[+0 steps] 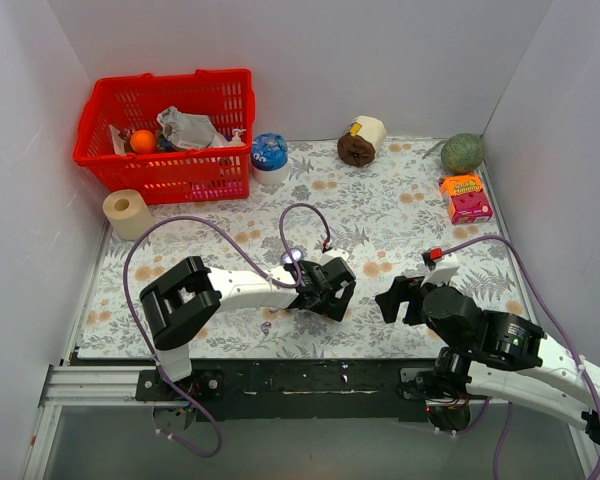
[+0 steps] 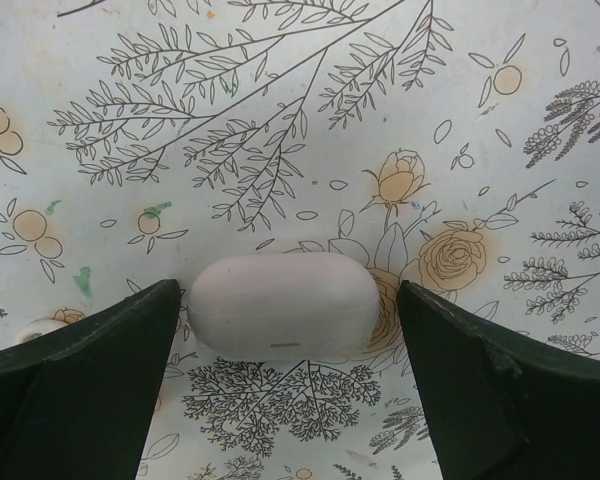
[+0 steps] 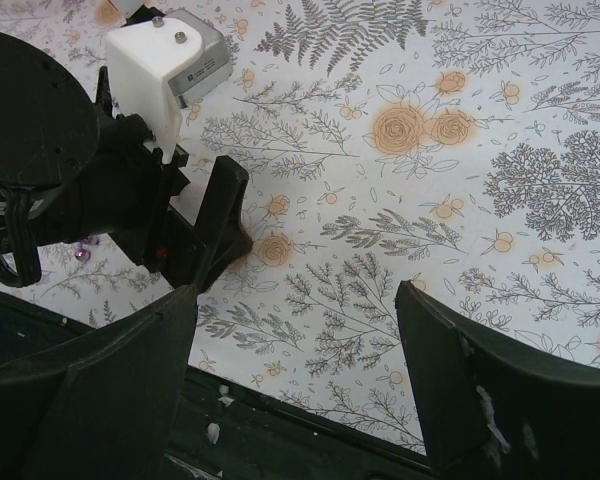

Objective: Insert the wireless bluetooth earbuds into the charging case
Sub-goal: Pick up the charging case at the center of the board.

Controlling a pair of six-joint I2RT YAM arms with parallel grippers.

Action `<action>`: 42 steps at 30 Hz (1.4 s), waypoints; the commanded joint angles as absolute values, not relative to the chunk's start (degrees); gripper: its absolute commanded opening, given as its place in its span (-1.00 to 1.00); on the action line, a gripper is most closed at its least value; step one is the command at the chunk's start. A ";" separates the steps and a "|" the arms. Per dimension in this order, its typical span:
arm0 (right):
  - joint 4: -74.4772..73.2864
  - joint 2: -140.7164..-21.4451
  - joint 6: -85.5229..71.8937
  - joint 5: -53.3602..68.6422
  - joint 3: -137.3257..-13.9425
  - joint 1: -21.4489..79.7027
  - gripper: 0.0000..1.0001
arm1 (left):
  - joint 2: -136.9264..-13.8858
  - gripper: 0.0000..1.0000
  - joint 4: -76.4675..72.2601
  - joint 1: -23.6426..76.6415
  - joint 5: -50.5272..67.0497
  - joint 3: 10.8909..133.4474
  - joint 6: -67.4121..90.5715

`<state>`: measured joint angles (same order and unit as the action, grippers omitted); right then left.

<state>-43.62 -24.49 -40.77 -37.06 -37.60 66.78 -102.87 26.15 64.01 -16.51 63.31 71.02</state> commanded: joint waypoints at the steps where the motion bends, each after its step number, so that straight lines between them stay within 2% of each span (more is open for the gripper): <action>1: -42.98 -24.96 -41.66 -37.53 -37.53 66.88 0.74 | -102.13 0.90 27.77 64.60 -17.14 61.44 73.21; 7: -42.80 -25.22 -41.57 -37.53 -37.35 66.97 0.75 | -102.57 0.89 29.09 65.04 -17.84 61.35 75.94; 14: -42.80 -25.05 -41.57 -37.62 -37.35 66.88 0.75 | -103.18 0.66 30.06 65.57 -18.54 61.70 76.38; 17: -42.80 -24.79 -41.57 -37.71 -37.27 66.88 0.75 | -103.10 0.49 30.15 65.65 -18.72 61.44 76.38; 21: -42.63 -24.70 -41.57 -37.36 -37.70 66.88 0.74 | -102.48 -0.27 29.45 65.92 -19.33 60.82 76.20; 22: -42.45 -24.78 -41.57 -37.27 -37.97 66.88 0.74 | -102.05 -0.55 29.10 65.92 -19.68 60.73 76.11; 24: -41.32 -25.40 -40.09 -36.48 -38.67 66.88 0.74 | -99.69 -0.78 27.87 66.00 -21.87 60.03 75.50; 25: -40.96 -25.84 -39.21 -36.30 -39.72 66.88 0.74 | -98.54 -1.00 27.08 66.09 -22.41 59.59 74.89; 28: -40.52 -29.26 -35.62 -36.47 -43.83 66.88 0.75 | -91.01 -1.00 22.69 66.01 -25.04 56.52 73.04; 31: -41.22 -34.35 -32.89 -39.37 -48.15 66.88 0.79 | -79.08 -1.00 14.18 66.09 -25.23 49.96 70.23; 32: -40.52 -36.28 -31.39 -39.46 -50.51 66.88 0.83 | -75.71 -1.00 7.28 66.09 -24.27 46.96 68.57; 36: -37.09 -41.12 -26.02 -33.16 -56.59 66.88 0.90 | -56.56 -0.92 -18.58 66.09 -14.96 28.43 57.67; 38: -37.26 -44.97 -25.40 -31.12 -60.44 66.80 0.93 | -46.12 -0.97 -32.87 66.09 -11.54 16.60 52.05; 40: -36.83 -47.36 -25.49 -26.82 -62.48 66.80 0.93 | -41.15 -1.00 -38.82 66.18 -10.11 10.75 47.92; 42: -35.17 -50.44 -25.92 -22.18 -64.32 66.80 0.96 | -36.93 -1.00 -37.45 66.18 -9.93 9.23 43.96</action>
<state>-39.46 -46.09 -28.01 -31.29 -59.68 66.76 -41.82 -23.73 65.87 -14.17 14.39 55.48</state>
